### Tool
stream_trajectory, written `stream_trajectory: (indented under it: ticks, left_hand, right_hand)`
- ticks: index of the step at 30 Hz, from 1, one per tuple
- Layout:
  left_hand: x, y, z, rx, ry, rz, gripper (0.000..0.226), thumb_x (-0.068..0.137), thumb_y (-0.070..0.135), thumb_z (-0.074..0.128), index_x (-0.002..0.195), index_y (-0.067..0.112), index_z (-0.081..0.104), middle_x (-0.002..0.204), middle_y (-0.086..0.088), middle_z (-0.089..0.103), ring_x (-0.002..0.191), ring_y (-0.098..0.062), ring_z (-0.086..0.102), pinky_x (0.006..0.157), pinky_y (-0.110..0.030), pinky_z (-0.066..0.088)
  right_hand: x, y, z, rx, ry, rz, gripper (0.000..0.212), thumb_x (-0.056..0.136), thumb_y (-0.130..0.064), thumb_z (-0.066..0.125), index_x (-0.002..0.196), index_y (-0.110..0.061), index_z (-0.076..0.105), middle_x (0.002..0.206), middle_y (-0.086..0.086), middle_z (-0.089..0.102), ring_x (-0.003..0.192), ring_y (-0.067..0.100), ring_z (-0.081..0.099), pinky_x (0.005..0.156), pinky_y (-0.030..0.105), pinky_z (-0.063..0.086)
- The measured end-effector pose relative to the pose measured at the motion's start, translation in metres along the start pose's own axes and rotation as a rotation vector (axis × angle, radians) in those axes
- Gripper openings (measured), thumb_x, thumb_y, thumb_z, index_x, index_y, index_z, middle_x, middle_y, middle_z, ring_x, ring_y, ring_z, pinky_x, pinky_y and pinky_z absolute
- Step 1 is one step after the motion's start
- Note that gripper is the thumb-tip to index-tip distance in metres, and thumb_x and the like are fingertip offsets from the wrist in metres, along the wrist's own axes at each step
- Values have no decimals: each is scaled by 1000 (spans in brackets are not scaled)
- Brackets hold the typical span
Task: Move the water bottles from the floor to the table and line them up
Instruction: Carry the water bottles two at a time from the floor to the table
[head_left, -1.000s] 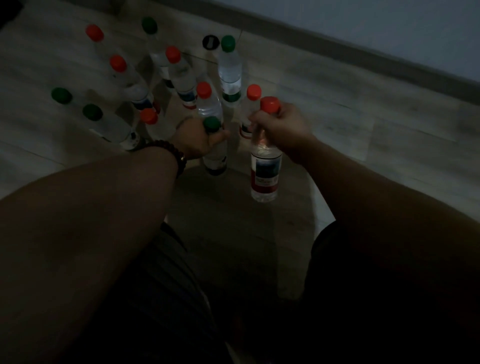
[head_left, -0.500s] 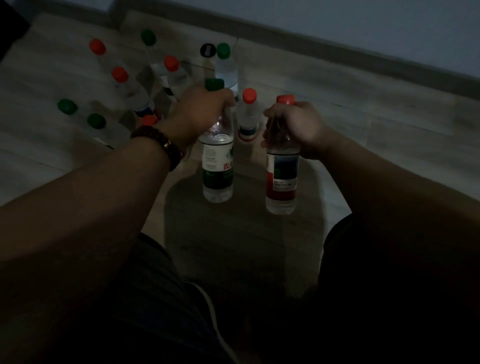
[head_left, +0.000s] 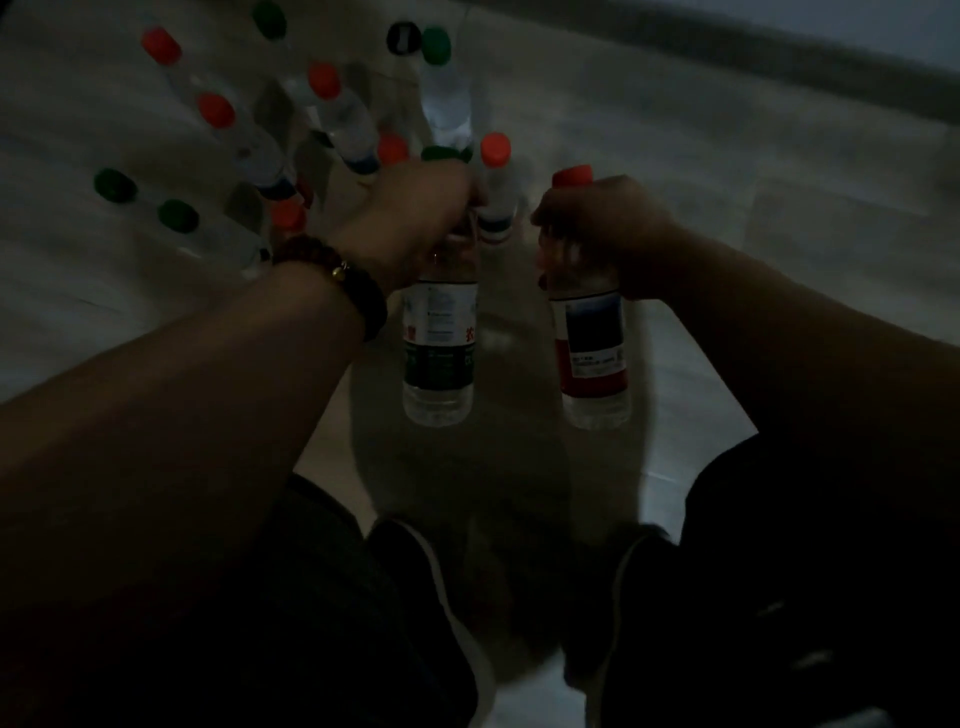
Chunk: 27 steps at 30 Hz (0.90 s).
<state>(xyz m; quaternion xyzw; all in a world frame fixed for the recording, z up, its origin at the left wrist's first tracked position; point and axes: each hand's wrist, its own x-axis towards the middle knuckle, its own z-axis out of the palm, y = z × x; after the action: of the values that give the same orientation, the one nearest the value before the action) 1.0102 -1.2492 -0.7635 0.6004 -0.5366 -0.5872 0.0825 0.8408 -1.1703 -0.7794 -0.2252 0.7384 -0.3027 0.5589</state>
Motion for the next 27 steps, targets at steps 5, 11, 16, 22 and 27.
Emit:
stream_trajectory:
  ticks: [5, 11, 16, 22, 27]
  left_hand:
    - [-49, 1, 10, -96, 20, -181, 12, 89, 15, 63, 78, 13, 59, 71, -4, 62, 67, -19, 64, 61, -29, 56]
    - [-154, -8, 23, -8, 69, -373, 18, 84, 17, 68, 78, 1, 73, 74, -13, 72, 57, -19, 67, 57, -32, 55]
    - [-244, 35, 33, 72, -14, -385, 29, 72, 27, 70, 74, -1, 73, 77, -20, 72, 77, -36, 72, 69, -51, 58]
    - [-328, 146, 30, 82, -78, -326, 43, 69, 28, 67, 89, -11, 72, 86, -27, 71, 82, -41, 71, 68, -51, 58]
    - [-390, 264, 18, 182, -168, -292, 12, 81, 24, 70, 79, 12, 70, 63, 1, 65, 45, -10, 60, 42, -20, 48]
  right_hand:
    - [-67, 6, 1, 71, -9, 85, 23, 80, -21, 84, 84, -1, 73, 71, 14, 74, 60, 25, 73, 58, 37, 62]
    - [-163, 31, 0, 29, 71, 259, 10, 82, -15, 75, 81, -6, 70, 85, 18, 75, 68, 24, 72, 66, 38, 62]
    - [-256, 25, -26, 73, 36, 379, 13, 80, -16, 74, 85, -5, 73, 87, 18, 77, 73, 27, 75, 75, 44, 63]
    - [-363, -50, -81, 144, 13, 394, 12, 78, -13, 75, 86, -4, 71, 83, 16, 77, 73, 27, 74, 67, 36, 63]
    - [-450, -141, -131, 207, 71, 316, 10, 79, -14, 74, 77, -4, 73, 78, 16, 77, 76, 36, 76, 76, 48, 64]
